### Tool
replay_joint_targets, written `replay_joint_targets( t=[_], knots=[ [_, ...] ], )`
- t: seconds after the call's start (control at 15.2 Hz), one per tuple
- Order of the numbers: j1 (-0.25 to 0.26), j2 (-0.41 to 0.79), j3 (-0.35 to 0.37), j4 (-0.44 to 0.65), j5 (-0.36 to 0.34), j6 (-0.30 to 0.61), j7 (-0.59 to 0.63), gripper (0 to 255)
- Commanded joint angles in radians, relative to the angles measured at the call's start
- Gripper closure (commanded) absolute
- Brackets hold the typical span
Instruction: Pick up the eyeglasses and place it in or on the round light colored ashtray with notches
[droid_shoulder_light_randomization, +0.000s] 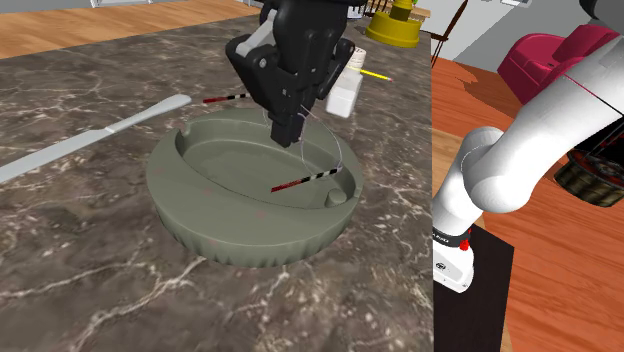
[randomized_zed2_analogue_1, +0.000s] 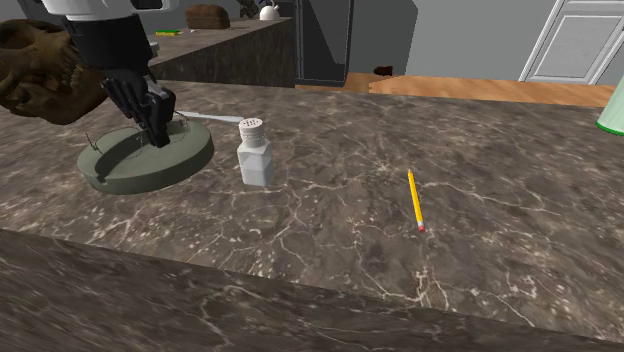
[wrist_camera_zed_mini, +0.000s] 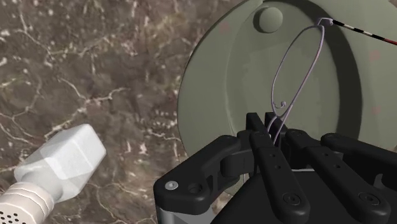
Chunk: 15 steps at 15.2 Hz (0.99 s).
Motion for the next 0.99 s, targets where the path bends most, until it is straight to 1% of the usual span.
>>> replay_joint_targets(
  t=[0.0, 0.26, 0.33, 0.66, 0.92],
  knots=[
    [0.000, 0.000, 0.001, -0.003, 0.000, 0.003, 0.001, 255],
    [0.000, 0.000, 0.001, -0.002, 0.000, 0.002, 0.000, 255],
    [0.000, 0.000, 0.001, -0.002, 0.000, 0.002, 0.000, 0],
    [0.000, 0.000, 0.001, -0.002, 0.000, 0.002, 0.001, 0],
    [-0.009, 0.046, 0.012, 0.167, -0.028, -0.128, 0.025, 0]
  ],
)
